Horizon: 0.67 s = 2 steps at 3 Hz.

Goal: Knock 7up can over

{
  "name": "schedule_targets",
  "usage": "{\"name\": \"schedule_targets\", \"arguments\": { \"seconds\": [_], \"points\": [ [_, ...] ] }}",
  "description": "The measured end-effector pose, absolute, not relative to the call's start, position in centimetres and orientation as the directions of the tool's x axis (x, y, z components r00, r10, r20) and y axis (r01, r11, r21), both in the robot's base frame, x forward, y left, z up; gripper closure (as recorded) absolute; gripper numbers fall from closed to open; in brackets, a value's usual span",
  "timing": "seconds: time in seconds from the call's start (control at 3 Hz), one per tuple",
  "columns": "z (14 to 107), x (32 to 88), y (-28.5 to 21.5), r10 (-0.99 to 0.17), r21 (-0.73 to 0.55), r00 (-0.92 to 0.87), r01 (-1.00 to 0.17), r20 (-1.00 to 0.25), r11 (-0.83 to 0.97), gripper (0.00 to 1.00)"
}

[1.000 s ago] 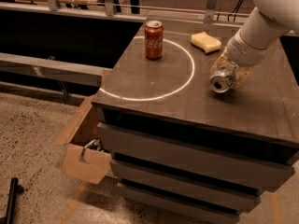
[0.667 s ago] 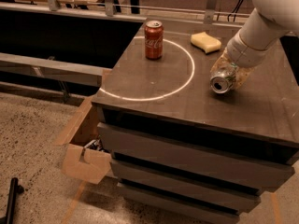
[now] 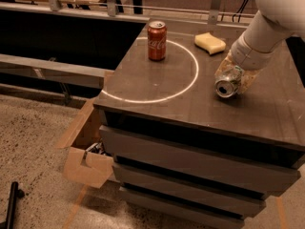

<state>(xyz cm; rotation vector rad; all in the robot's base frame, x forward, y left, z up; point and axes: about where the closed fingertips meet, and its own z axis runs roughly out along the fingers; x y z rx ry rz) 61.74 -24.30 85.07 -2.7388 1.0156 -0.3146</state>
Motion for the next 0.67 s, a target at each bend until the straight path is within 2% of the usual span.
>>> {"name": "schedule_targets", "arguments": {
  "seconds": [0.33, 0.67],
  "points": [
    [85.05, 61.51, -24.36, -0.664, -0.264, 0.739, -0.622, 0.116, -0.737, 0.00],
    [85.12, 61.42, -24.40, -0.668, -0.269, 0.735, -0.625, 0.111, -0.733, 0.00]
  ]
}}
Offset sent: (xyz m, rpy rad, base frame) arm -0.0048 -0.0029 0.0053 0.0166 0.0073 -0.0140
